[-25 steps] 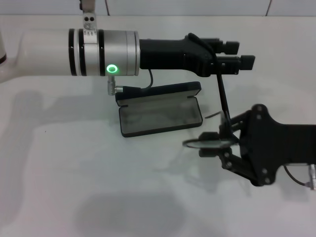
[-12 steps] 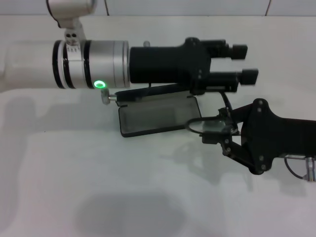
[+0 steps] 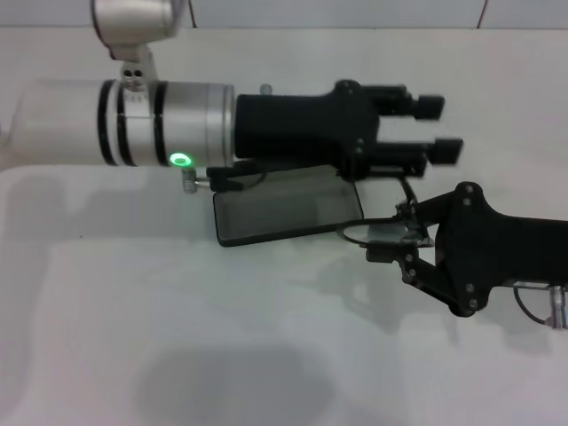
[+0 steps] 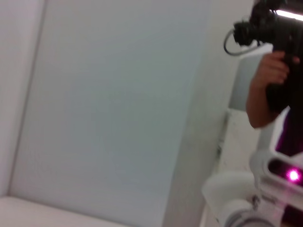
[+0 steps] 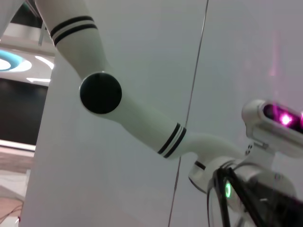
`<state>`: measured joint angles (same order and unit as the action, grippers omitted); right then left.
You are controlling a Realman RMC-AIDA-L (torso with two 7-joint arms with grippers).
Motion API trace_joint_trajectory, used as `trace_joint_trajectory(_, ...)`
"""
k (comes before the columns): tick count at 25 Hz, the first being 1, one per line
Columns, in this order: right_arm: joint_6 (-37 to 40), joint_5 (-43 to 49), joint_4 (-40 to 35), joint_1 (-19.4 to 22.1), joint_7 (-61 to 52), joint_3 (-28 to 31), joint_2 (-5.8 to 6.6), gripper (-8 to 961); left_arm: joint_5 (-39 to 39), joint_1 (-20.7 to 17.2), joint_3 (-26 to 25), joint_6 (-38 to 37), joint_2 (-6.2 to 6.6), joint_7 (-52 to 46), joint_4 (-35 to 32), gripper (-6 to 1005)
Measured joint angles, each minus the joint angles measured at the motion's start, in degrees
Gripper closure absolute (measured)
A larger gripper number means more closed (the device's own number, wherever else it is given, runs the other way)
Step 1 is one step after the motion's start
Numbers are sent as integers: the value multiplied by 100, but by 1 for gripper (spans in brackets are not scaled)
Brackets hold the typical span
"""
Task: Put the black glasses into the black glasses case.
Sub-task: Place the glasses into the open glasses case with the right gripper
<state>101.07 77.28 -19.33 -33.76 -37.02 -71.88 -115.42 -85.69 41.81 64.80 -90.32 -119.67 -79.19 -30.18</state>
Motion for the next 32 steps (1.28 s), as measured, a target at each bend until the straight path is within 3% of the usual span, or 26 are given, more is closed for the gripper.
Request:
trace_joint_trajectory(6,-1062,-21,-511,229,184,-139,-61,839,100,-253,-830,6,6,152,4,347)
trace_joint_trajectory(10,-2164,-627,-1209,354,187,-1074,-82,834,110,-424,-1343,14,6,203,16,347)
trace_joint_trajectory(13,-3480,-1054,-1806,437,157,-2000,-83,830,114,-479,-1550,15,6,180,23,347)
trace_joint_trajectory(21,-5838,-1765,-2763,423,190,-4112,-85,821,123,-473,-1570,15,6,173,60,347)
trace_joint_trajectory(32,-6795,-2343,-2799,138,202,-4722,-86,807,123,-437,-1528,44,-12,215,74,347)
